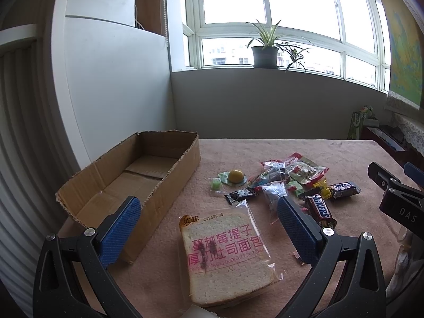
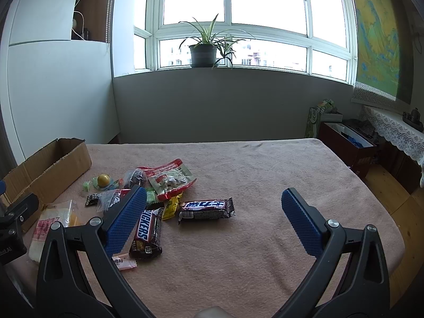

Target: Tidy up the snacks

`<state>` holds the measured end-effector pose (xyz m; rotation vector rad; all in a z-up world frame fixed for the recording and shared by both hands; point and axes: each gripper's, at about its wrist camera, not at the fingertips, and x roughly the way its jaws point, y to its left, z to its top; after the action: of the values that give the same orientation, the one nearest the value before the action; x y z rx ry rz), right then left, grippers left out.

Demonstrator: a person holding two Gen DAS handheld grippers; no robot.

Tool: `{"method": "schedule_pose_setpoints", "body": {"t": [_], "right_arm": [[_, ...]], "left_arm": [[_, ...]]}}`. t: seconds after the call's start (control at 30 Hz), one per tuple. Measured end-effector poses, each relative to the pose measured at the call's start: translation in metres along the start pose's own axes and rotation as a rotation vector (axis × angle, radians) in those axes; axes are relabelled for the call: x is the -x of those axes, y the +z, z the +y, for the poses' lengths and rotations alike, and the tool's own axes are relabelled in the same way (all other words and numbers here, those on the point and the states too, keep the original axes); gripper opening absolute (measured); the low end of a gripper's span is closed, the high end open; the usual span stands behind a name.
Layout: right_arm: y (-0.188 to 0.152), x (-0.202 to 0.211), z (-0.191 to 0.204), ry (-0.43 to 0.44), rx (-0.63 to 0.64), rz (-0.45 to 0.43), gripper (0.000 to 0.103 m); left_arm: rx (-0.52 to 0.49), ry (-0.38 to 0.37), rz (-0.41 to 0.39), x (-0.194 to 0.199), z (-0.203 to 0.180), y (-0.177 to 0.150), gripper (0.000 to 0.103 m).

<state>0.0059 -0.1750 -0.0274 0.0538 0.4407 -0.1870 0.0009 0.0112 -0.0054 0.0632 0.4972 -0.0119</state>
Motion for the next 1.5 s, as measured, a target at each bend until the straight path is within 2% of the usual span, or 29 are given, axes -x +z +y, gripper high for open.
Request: {"method": "schedule_pose_setpoints", "body": {"t": [0.63,0.9,1.17,1.4,1.5], "right_arm": [[-0.004,-0.004,0.002,0.006,-0.001,0.015,0.103],[-0.005,-0.006,0.006,0.024,0.001,0.03,0.103],[-0.008,-0.007,0.019,0.192,-0.016,0.072,0.103],[-0.015,-0.015,0.045,0.431,-0.062,0.165,0.103],[-0.02,-0.021,0.058,0.522,-0.077,0.214,0.099]], "left_arm": [[-0.006,0.003,-0.001,0.002,0.004,-0.002,0.102],[0.022,0.008,0.007,0.002,0.017,-0.003,0.102],[0.055,-0.012,0.019,0.006,0.037,-0.009,0.102],[0.095,-0.064,0.074,0.004,0.051,-0.021,0.102],[0.101,-0.099,0.104,0.002,0.053,-0.027,0.095]]}}
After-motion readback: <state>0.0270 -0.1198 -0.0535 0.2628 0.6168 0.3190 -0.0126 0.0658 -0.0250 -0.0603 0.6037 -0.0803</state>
